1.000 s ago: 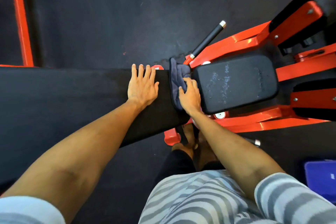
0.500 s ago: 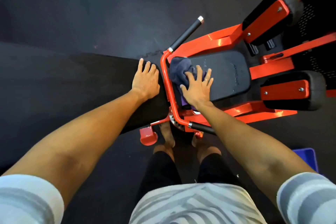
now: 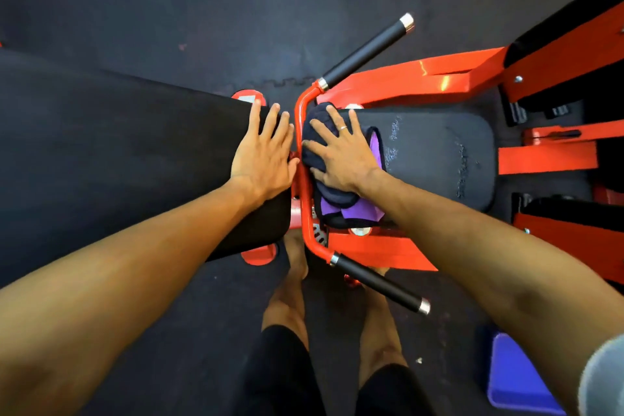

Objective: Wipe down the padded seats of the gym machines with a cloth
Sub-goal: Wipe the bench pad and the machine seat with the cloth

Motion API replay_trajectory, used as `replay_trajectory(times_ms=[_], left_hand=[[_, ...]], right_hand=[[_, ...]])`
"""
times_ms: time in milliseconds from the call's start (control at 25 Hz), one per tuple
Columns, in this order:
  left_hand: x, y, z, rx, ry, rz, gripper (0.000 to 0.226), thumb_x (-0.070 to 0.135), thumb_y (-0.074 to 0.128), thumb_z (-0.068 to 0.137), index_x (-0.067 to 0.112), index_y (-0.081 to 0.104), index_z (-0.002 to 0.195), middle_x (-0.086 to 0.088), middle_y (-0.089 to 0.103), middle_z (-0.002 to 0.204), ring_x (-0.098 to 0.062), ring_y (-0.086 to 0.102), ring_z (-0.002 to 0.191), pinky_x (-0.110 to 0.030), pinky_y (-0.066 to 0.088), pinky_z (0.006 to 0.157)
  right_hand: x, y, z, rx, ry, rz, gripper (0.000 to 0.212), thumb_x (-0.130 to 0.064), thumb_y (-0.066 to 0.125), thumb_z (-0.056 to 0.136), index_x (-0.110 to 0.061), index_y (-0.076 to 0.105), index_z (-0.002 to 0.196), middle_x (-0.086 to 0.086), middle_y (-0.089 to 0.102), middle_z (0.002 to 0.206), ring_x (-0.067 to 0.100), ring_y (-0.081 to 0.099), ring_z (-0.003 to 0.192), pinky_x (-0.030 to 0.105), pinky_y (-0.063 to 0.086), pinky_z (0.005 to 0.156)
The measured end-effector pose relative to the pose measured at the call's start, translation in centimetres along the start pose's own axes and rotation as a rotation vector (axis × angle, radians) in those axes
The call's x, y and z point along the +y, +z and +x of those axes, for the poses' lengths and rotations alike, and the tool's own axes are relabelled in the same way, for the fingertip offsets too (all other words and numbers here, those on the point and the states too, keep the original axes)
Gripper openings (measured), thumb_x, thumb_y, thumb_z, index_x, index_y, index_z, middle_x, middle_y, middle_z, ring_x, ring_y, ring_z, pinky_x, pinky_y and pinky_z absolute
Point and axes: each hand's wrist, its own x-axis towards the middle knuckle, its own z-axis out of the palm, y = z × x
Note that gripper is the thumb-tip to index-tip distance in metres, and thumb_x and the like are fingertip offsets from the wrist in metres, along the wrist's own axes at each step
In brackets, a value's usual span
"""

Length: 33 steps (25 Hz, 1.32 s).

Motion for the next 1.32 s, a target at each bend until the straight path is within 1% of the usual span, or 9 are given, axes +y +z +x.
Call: replay_trajectory(times_ms=[80, 160, 320, 480, 640, 800, 1040, 1200, 1320], left_hand=[[0.1, 0.2, 0.2, -0.018, -0.022, -0.022, 0.071, 0.051, 0.006, 0.104, 0.009, 0.014, 0.161, -0.013, 0.012, 0.169, -0.036, 0.002, 0.156, -0.064, -0.004, 0.122], [0.0, 0.4, 0.2, -0.012, -0.041, -0.013, 0.071, 0.051, 0.007, 0.103, 0.009, 0.018, 0.16, -0.013, 0.014, 0.168, -0.036, 0.003, 0.156, -0.064, -0.002, 0.122], [0.1, 0.4, 0.4, -0.02, -0.028, 0.02, 0.072, 0.05, 0.006, 0.102, 0.01, 0.022, 0.159, -0.014, 0.018, 0.167, -0.038, 0.006, 0.155, -0.064, 0.004, 0.12], [0.3, 0.2, 0.4, -0.022, -0.022, 0.062, 0.072, 0.05, 0.004, 0.102, 0.01, 0.017, 0.16, -0.015, 0.013, 0.168, -0.04, 0.002, 0.155, -0.066, 0.0, 0.12], [0.2, 0.1, 0.4, -0.028, -0.024, 0.074, 0.072, 0.051, 0.005, 0.103, 0.009, 0.015, 0.161, -0.016, 0.011, 0.168, -0.041, 0.001, 0.155, -0.065, -0.001, 0.12], [0.2, 0.0, 0.4, -0.021, -0.036, 0.074, 0.071, 0.05, 0.006, 0.103, 0.009, 0.017, 0.16, -0.016, 0.013, 0.168, -0.04, 0.003, 0.155, -0.065, 0.001, 0.12], [0.2, -0.1, 0.3, -0.017, -0.026, 0.048, 0.069, 0.047, 0.005, 0.103, 0.009, 0.018, 0.16, -0.016, 0.013, 0.168, -0.041, 0.004, 0.155, -0.065, -0.001, 0.121], [0.2, 0.2, 0.4, -0.009, -0.033, 0.052, 0.07, 0.048, 0.004, 0.103, 0.009, 0.017, 0.16, -0.017, 0.013, 0.168, -0.042, 0.003, 0.155, -0.066, -0.002, 0.12], [0.4, 0.0, 0.3, -0.016, -0.04, 0.05, 0.07, 0.048, 0.006, 0.103, 0.008, 0.017, 0.16, -0.016, 0.014, 0.168, -0.041, 0.004, 0.155, -0.065, -0.001, 0.12]], right_hand=[[0.1, -0.1, 1.3, 0.0, -0.016, 0.031, 0.059, -0.049, 0.071, 0.078, -0.021, 0.064, 0.129, 0.01, 0.05, 0.151, 0.046, 0.028, 0.149, 0.07, 0.02, 0.117], [0.1, -0.4, 1.7, 0.092, 0.057, 0.063, 0.052, -0.041, 0.074, 0.076, -0.018, 0.066, 0.122, 0.01, 0.053, 0.148, 0.042, 0.035, 0.146, 0.065, 0.023, 0.118], [1.9, 0.1, -4.1, 0.19, 0.293, 0.176, 0.062, -0.033, 0.07, 0.076, -0.02, 0.06, 0.137, 0.01, 0.042, 0.158, 0.04, 0.027, 0.15, 0.062, 0.02, 0.121], [-0.7, 1.0, -8.7, 0.177, 0.078, 0.136, 0.064, -0.032, 0.065, 0.078, -0.025, 0.06, 0.141, 0.015, 0.039, 0.16, 0.045, 0.023, 0.151, 0.065, 0.012, 0.122], [-1.1, 0.0, -0.8, 0.032, -0.097, 0.002, 0.041, -0.044, 0.065, 0.086, -0.02, 0.073, 0.118, 0.014, 0.056, 0.143, 0.044, 0.034, 0.146, 0.067, 0.013, 0.12], [2.3, -2.1, 4.5, -0.069, 0.074, -0.065, 0.043, -0.052, 0.058, 0.088, -0.025, 0.067, 0.121, 0.007, 0.06, 0.13, 0.037, 0.05, 0.128, 0.059, 0.028, 0.113], [7.8, -2.4, -1.6, 0.02, 0.176, -0.064, 0.068, -0.069, 0.047, 0.087, -0.028, 0.054, 0.14, 0.009, 0.059, 0.132, 0.035, 0.05, 0.125, 0.048, 0.038, 0.096], [4.3, -2.6, 1.5, -0.021, 0.205, -0.049, 0.059, -0.064, 0.047, 0.09, -0.025, 0.057, 0.133, 0.012, 0.058, 0.13, 0.037, 0.051, 0.12, 0.048, 0.039, 0.093], [0.1, -2.6, 5.4, -0.117, 0.076, -0.117, 0.047, -0.054, 0.048, 0.095, -0.023, 0.061, 0.128, 0.01, 0.057, 0.131, 0.035, 0.053, 0.118, 0.047, 0.038, 0.093]])
